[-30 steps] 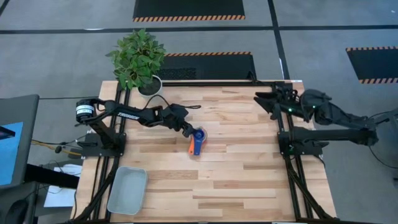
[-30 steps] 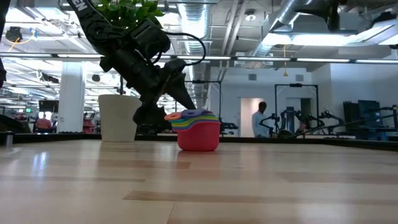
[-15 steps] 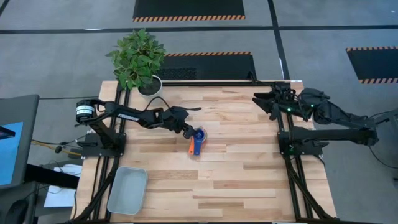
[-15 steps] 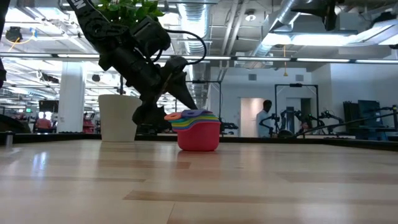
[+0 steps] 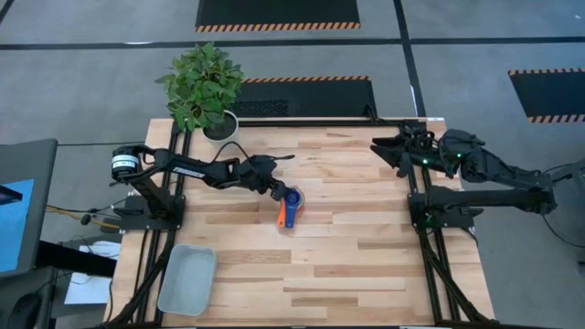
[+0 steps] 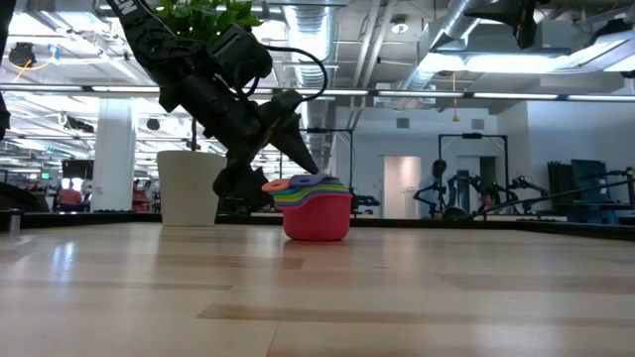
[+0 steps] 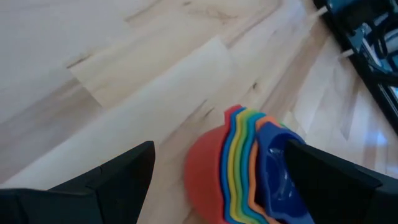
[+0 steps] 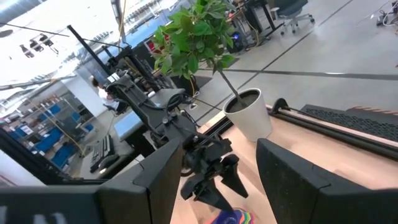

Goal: Nest measuring cups in basket
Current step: Put the stacked measuring cups into the gray bin

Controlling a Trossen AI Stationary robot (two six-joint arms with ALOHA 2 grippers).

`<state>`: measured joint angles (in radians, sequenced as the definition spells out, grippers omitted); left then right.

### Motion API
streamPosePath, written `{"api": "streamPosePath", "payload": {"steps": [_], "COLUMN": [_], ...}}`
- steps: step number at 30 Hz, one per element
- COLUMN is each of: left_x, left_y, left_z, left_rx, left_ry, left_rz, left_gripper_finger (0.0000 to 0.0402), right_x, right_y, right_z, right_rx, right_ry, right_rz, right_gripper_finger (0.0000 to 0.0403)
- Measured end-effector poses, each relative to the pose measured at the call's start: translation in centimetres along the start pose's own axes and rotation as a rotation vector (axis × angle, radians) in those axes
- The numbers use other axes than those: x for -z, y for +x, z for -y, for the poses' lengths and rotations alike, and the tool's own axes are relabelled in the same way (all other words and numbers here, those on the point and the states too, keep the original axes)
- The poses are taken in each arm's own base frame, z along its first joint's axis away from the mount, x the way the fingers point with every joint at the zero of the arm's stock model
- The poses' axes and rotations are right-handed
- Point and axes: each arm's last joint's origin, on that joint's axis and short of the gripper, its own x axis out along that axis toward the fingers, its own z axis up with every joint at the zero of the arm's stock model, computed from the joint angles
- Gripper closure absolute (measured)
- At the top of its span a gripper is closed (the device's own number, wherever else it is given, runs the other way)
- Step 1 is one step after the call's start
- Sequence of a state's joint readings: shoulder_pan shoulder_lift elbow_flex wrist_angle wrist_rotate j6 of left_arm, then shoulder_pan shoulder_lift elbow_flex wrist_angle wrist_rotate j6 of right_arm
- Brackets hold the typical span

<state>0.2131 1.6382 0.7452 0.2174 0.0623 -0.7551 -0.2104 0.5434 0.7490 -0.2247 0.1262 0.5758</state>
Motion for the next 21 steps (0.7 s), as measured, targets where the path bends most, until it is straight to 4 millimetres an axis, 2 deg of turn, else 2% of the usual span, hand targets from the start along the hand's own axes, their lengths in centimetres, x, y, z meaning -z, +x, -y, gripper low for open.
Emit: {"api": "streamPosePath", "payload": {"steps": [3, 9, 15, 21], "left_x": [0.0, 1.0, 0.9, 0.9], "left_y": [0.5, 2.1, 2.9, 2.9], "left_z": [-0.1, -0.5, -0.4, -0.3], "left_rx": [0.002, 0.044, 0.067, 0.068], "left_ry": [-0.014, -0.047, -0.031, -0.026], "left_rz": [0.016, -0.101, -0.129, -0.139], "left_gripper_finger": [0.0057, 0.0057, 0.0060, 0.0109], "right_x": [0.0, 0.0, 0.1, 0.1], "right_y": [0.0, 0.0, 0.0, 0.0], "right_z": [0.0, -0.1, -0.2, -0.1], "right_rx": [-0.002, -0.026, -0.032, -0.032], "right_ry": [0.004, 0.030, 0.047, 0.053], "right_rz": [-0.001, -0.015, -0.020, -0.020], "right_gripper_finger": [0.0170, 0.0170, 0.0170, 0.0170]}}
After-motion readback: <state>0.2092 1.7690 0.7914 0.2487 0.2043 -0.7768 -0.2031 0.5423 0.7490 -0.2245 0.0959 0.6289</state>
